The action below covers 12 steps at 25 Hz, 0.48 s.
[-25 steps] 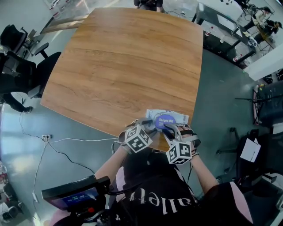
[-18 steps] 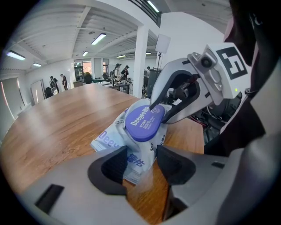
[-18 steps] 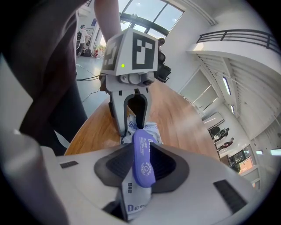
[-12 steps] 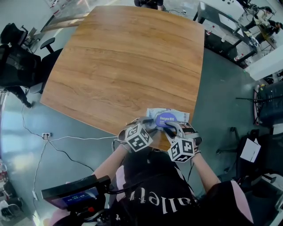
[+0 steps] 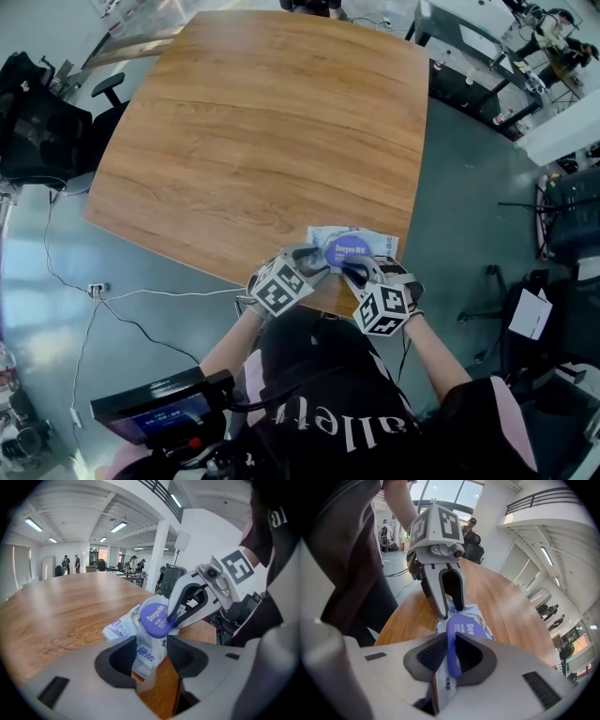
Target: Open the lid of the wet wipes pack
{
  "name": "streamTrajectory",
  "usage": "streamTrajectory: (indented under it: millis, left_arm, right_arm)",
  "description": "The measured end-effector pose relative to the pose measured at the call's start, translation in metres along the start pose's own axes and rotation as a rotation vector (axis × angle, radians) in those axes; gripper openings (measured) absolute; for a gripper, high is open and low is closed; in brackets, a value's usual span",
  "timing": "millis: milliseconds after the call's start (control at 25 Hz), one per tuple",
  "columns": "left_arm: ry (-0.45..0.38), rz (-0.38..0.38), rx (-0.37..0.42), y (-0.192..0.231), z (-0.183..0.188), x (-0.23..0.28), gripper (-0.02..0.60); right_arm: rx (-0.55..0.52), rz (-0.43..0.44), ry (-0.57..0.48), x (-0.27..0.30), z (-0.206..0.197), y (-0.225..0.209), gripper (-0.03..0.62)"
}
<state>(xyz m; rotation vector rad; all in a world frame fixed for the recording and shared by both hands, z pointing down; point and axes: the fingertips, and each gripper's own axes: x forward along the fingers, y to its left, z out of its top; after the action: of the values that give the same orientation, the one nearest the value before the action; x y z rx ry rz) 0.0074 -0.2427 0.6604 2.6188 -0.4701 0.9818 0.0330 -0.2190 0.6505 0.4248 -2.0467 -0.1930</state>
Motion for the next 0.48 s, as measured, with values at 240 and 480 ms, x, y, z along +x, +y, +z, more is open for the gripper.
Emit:
streamTrajectory:
  millis: [240,480]
  left_arm:
    - [0.072,0.065,0.031,0.001,0.0,0.009,0.179]
    - [0.098,0.085,0.109,-0.002,-0.002,0.013,0.173]
  right_arm:
    - [-0.012,-0.02,0.006,-0.002,-0.002,-0.003,0.06]
    - [-0.138,-0.079,-0.003,-0.008,0.004,-0.003,0.06]
